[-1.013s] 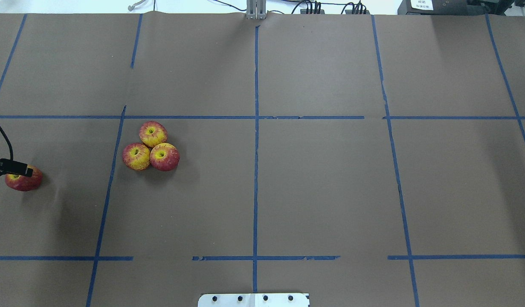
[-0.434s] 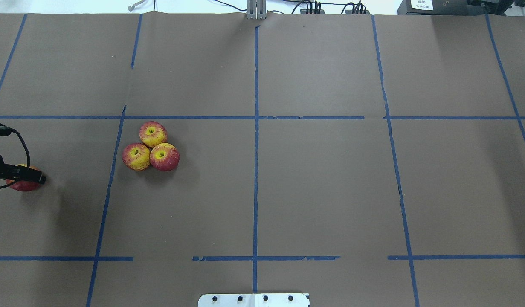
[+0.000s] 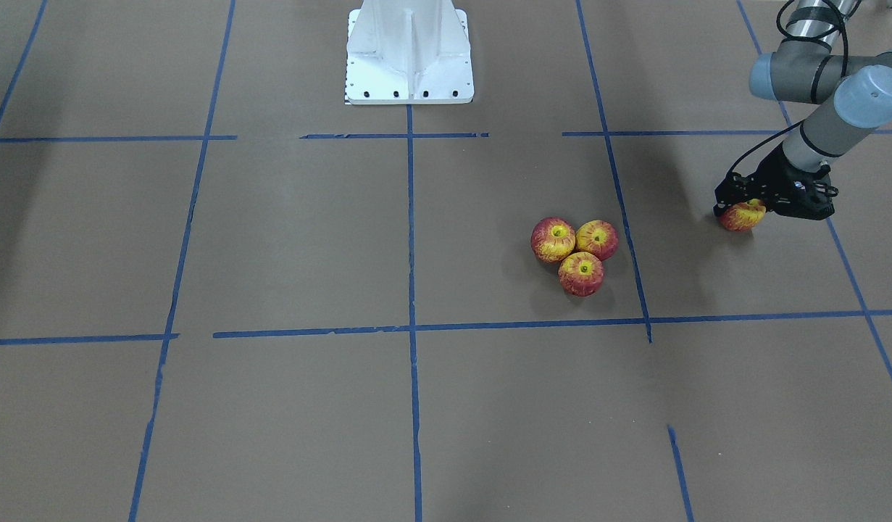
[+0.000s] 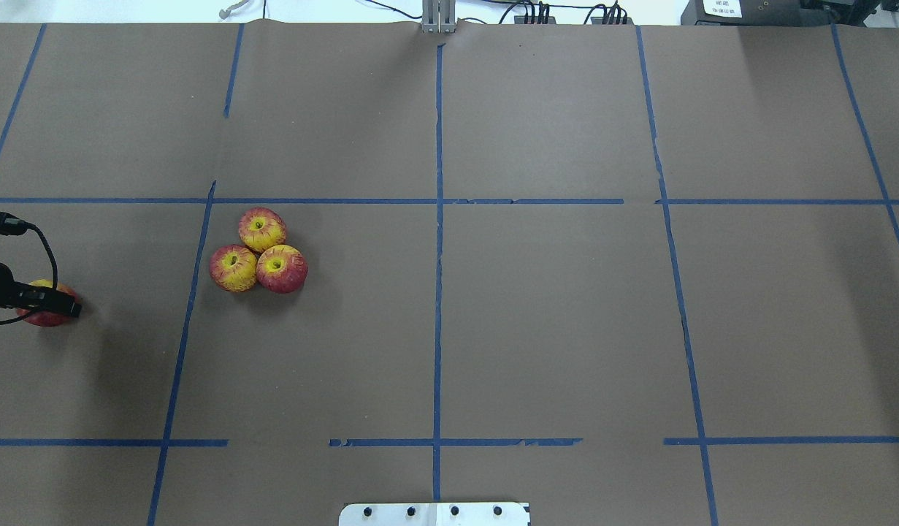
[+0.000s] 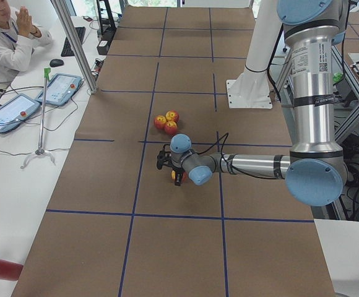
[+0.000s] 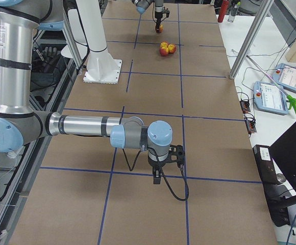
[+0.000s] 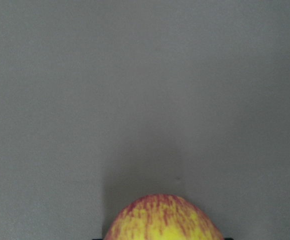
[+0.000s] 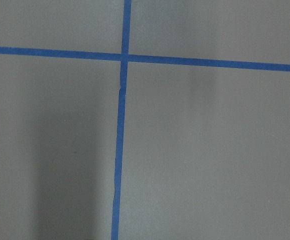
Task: Stack apples
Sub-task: 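Lower the left gripper onto the lone apple and close on it, then carry the held apple with the left gripper over the three-apple cluster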
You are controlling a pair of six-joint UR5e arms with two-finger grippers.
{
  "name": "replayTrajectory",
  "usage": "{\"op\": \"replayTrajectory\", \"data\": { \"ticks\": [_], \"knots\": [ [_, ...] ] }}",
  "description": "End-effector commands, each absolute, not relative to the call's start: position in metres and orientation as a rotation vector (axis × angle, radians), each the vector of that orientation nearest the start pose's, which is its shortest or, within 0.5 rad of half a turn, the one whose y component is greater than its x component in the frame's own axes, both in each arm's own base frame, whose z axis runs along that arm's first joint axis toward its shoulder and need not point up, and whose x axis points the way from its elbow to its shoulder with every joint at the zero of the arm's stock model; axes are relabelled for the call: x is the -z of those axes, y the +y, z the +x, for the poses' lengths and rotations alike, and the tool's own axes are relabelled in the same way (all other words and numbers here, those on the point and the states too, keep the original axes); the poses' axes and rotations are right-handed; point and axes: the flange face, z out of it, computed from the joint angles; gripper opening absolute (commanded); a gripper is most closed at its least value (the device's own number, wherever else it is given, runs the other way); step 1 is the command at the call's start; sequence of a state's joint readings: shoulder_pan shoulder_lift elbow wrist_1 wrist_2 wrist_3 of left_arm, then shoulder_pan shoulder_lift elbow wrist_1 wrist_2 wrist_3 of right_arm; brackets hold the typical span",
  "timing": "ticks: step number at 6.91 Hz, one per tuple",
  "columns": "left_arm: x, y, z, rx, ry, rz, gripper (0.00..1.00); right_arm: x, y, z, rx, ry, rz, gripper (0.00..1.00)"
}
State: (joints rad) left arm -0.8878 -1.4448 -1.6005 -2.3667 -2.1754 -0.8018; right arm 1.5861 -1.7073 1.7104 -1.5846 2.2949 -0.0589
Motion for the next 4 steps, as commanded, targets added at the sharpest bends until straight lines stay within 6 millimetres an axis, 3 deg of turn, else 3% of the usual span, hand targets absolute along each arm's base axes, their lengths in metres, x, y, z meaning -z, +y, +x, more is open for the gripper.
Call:
{"op": "replayTrajectory", "data": {
  "ticks": [1,3,4],
  "knots": [
    [-0.538,-0.415,0.239,-0.129,0.961,0.18,0.0,-0.658,-0.432,0.074,0.039,-0.724,0.017,1.0],
    [-0.415,-0.468,0.284,0.034,0.986,0.103,0.0,-0.658,-0.432,0.074,0.037,-0.724,0.016,1.0],
    [-0.366,-0.477,0.322,0.074,0.996,0.045,0.0,-0.658,-0.432,0.074,0.039,-0.724,0.017,1.0]
  ]
}}
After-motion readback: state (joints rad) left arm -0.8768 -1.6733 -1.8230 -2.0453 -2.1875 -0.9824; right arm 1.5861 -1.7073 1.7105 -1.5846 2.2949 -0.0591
